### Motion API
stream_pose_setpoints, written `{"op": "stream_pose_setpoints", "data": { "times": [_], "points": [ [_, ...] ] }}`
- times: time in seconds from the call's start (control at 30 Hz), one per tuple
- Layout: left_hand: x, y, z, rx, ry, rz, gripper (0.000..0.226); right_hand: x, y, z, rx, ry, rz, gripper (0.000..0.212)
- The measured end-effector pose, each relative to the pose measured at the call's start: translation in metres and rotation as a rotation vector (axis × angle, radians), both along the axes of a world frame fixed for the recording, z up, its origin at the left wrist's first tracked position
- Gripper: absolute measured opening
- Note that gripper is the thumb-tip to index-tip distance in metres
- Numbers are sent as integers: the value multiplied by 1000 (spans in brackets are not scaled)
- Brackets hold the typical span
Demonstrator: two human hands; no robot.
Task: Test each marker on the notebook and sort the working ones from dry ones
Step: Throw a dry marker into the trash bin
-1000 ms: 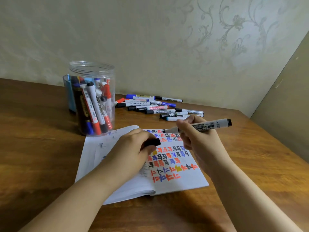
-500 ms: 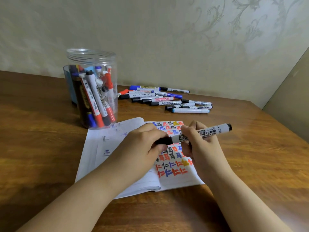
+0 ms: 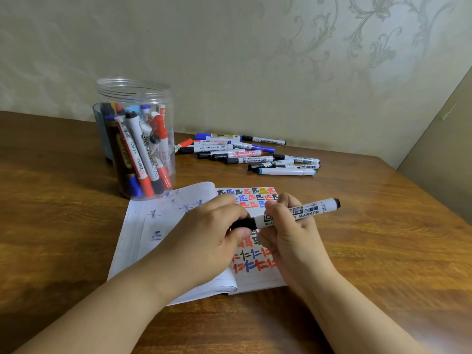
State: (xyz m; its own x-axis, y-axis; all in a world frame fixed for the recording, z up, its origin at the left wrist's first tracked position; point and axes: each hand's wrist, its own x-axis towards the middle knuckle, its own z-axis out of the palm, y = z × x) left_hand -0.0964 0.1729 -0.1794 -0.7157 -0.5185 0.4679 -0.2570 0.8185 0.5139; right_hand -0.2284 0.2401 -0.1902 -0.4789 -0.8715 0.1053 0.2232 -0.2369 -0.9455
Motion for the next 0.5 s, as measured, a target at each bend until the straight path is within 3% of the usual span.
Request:
{"op": "stream_pose_setpoints", "data": {
  "times": [0.1,0.17,0.3,0.5],
  "points": [
    [0,-6,1,16,-10,41,9,1,1,6,42,50,21,29],
    [3,-10,7,26,4,87,8,1,4,16,81,96,-7,37],
    [25,-9,27,14,-14,172,16,2,12,37,95,11,-42,35],
    [132,29,31,-76,14,417,20,68,17,58,20,184,358,39]
  ]
}}
